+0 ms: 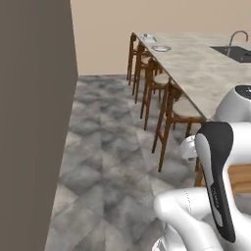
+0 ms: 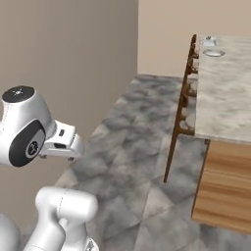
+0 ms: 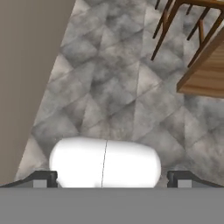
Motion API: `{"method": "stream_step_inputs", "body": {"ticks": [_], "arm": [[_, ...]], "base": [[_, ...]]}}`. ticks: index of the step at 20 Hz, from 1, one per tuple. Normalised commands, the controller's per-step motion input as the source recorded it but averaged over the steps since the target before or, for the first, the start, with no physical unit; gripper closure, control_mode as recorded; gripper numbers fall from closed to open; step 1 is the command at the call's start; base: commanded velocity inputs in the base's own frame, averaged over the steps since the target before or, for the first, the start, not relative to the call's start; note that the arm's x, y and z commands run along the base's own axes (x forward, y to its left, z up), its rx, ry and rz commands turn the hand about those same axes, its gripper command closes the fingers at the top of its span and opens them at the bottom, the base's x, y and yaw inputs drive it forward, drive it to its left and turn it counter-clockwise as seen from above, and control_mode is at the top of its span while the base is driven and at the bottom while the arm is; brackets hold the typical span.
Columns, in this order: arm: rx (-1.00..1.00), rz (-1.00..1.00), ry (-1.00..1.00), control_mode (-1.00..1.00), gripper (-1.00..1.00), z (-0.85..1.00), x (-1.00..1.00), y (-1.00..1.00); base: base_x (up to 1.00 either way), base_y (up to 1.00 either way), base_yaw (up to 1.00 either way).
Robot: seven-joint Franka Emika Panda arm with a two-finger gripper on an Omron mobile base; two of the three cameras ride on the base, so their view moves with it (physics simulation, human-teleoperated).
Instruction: Place two dumplings into each of the tupperware containers and then place the containers in the fridge.
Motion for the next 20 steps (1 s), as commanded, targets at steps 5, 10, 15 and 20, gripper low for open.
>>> {"method": "stream_step_inputs", "body": {"ticks": [5, 10, 15, 20], "arm": [[0.0, 0.0, 0.0, 1.0, -1.0, 0.0, 0.0, 0.0], [0.0, 0.0, 0.0, 1.0, -1.0, 0.0, 0.0, 0.0], [0.0, 0.0, 0.0, 1.0, -1.0, 0.0, 0.0, 0.0], [0.0, 0.0, 0.0, 1.0, -1.0, 0.0, 0.0, 0.0]], "base": [[1.0, 0.81, -0.1], [1.0, 0.67, -0.04], [1.0, 0.37, 0.0], [1.0, 0.21, 0.0]]}}
